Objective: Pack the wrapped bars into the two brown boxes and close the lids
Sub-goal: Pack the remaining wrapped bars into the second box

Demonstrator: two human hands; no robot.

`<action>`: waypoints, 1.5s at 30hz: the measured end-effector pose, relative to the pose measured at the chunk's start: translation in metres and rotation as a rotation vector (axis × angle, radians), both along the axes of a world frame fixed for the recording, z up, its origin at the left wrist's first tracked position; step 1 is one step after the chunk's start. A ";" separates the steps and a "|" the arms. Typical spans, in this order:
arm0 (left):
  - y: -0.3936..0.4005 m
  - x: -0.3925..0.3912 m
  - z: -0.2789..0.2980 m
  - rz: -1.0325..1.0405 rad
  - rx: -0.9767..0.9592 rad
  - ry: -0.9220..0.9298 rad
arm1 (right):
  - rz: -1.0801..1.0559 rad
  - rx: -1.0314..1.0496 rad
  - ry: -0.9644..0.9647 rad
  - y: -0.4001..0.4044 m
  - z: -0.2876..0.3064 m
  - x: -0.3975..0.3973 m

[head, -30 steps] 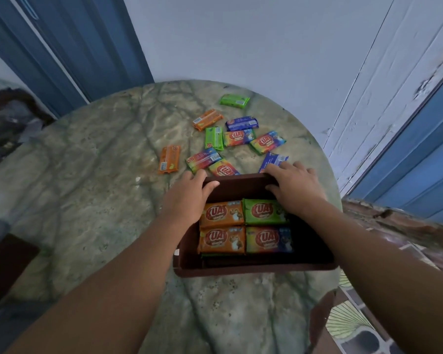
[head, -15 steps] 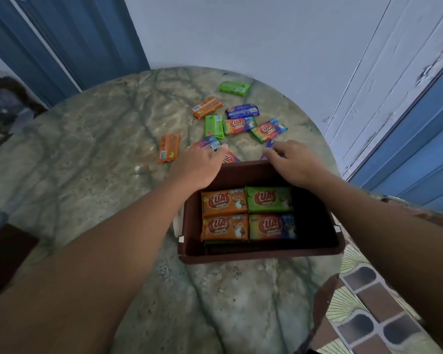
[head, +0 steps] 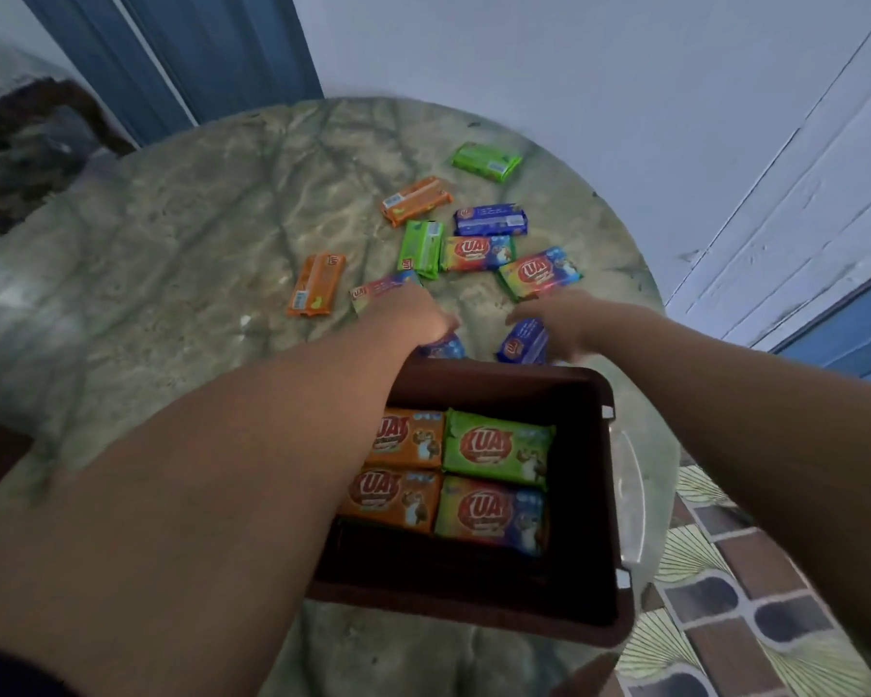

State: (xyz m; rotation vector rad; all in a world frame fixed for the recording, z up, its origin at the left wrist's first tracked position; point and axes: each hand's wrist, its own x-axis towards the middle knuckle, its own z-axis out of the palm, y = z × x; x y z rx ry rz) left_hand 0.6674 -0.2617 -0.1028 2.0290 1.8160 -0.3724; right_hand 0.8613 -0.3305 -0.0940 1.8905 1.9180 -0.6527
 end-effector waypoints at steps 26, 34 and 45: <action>-0.009 -0.031 0.047 0.022 0.301 -0.303 | -0.374 0.601 0.211 -0.048 0.040 -0.039; -0.102 -0.097 0.073 -0.245 0.598 -0.602 | -0.324 0.622 0.275 -0.125 0.057 -0.095; -0.179 -0.142 0.011 -0.683 0.293 -0.290 | -0.082 0.419 0.115 -0.198 0.007 -0.111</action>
